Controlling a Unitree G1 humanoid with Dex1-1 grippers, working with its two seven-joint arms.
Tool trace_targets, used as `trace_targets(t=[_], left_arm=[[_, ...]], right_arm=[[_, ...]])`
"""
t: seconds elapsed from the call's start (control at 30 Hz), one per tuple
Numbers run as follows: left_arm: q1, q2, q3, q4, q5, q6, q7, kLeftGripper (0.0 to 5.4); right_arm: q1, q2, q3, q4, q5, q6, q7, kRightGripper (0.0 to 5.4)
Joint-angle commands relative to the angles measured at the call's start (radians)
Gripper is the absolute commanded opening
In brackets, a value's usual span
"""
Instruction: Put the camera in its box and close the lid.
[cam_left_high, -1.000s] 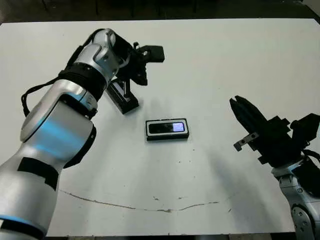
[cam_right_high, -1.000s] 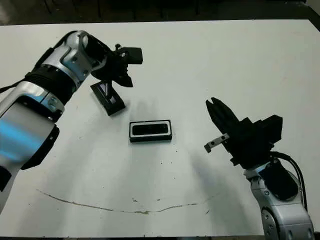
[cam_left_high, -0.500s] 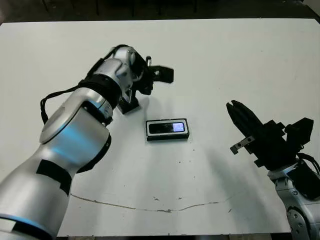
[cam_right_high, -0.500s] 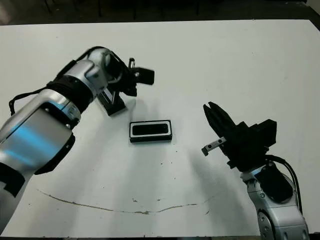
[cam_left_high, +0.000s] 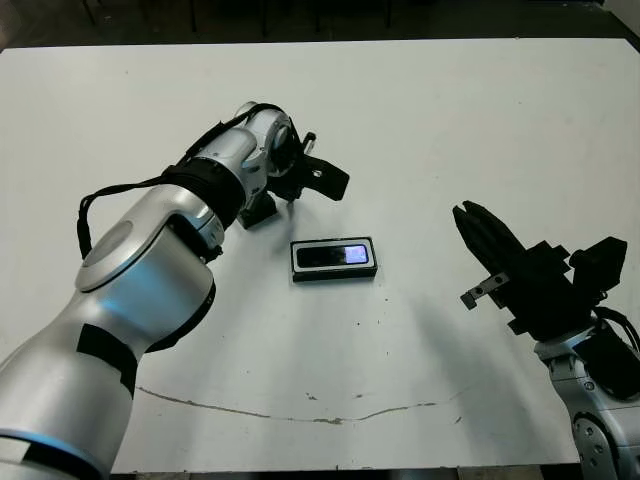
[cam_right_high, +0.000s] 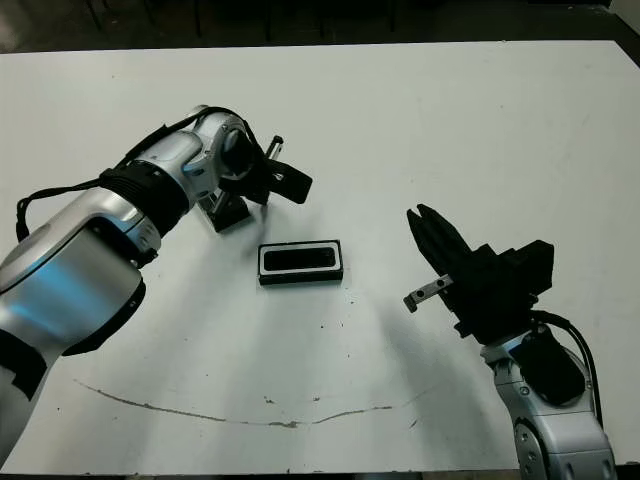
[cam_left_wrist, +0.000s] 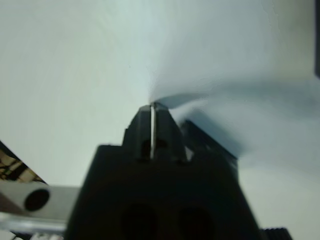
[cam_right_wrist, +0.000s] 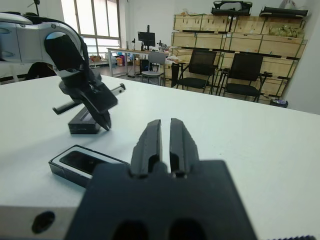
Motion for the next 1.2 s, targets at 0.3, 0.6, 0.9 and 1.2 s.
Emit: trace_targets(t=[0.3, 0.6, 0.9, 1.2], left_arm=[[0.103, 0.123, -0.026, -0.140, 0.040, -0.001, -0.142, 0.00], [0.163, 0.191, -0.011, -0.239, 0.029, 0.068, -0.256, 0.00], [0.190, 0.239, 0.000, -0.300, 0.021, 0.079, -0.278, 0.00], [0.365, 0.345, 0.246, -0.716, -0.250, 0.090, -0.280, 0.00]], right_arm=[[0.006, -0.007, -0.009, 0.041, 0.009, -0.028, 0.030, 0.02], [0.005, -0.016, -0.010, 0.060, 0.001, -0.034, 0.043, 0.02], [0.012, -0.029, -0.004, 0.039, 0.000, -0.006, 0.043, 0.02], [0.020, -0.030, 0.003, 0.044, -0.018, -0.012, 0.044, 0.02]])
